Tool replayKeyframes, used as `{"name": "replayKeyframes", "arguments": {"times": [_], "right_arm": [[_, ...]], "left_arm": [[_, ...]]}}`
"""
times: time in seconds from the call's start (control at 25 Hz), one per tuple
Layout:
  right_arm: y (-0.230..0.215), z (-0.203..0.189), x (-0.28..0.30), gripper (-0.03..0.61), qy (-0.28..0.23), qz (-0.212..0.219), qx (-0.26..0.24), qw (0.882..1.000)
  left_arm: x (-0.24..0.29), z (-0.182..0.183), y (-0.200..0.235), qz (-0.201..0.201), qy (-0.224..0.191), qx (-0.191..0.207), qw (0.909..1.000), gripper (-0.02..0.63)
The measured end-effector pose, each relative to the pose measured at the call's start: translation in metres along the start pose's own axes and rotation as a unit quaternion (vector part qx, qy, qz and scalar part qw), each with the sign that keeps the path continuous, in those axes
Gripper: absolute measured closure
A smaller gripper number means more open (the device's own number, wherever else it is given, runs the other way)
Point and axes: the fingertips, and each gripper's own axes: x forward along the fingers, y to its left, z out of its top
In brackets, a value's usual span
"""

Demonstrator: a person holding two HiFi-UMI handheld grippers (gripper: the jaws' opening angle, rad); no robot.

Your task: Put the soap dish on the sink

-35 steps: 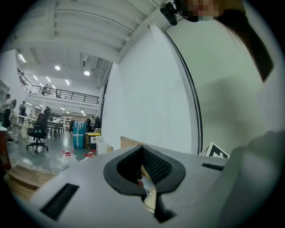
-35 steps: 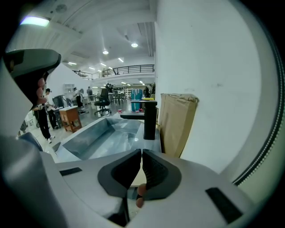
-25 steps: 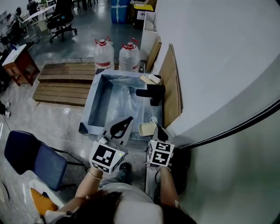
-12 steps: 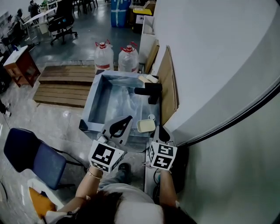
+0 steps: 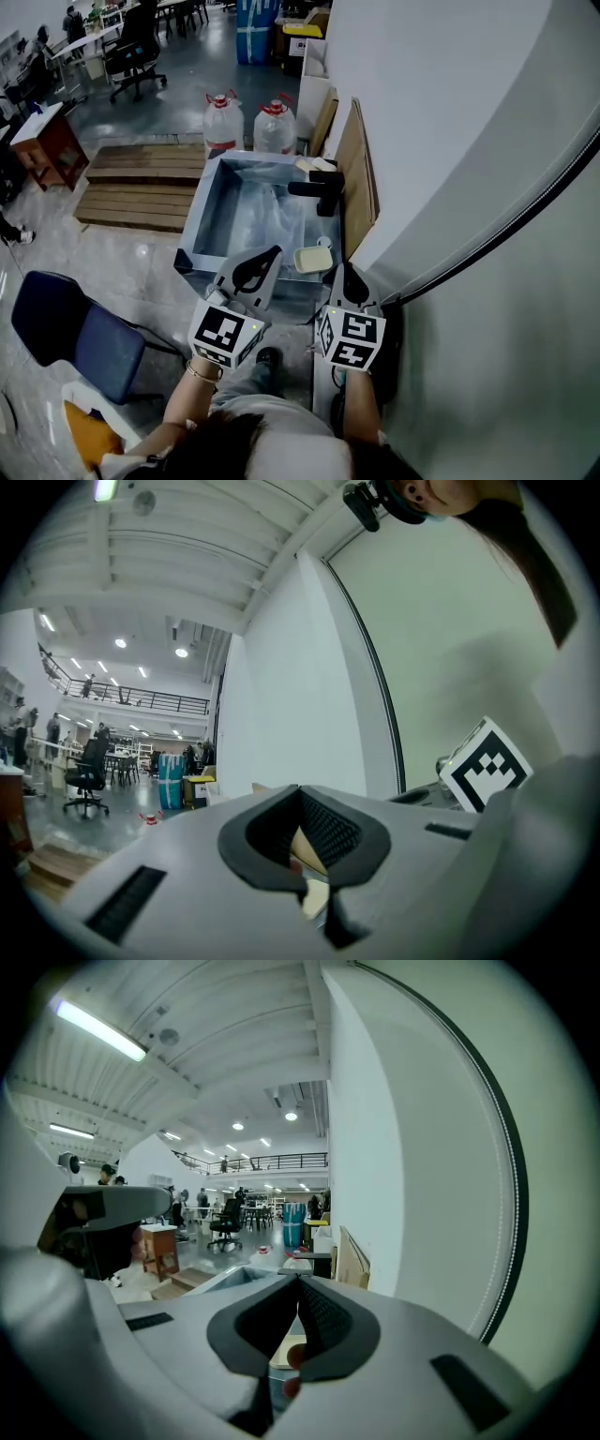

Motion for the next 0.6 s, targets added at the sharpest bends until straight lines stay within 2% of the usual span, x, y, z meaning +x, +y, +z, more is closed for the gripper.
{"name": "replayKeyframes", "arguments": {"times": [0.6], "right_arm": [[0.007,0.024,-0.061,0.552,-0.049,0.004,-0.009,0.999]], "left_arm": [[-0.03,0.015,-0.029,0.0,-0.007,0.005,1.0,0.606]]}}
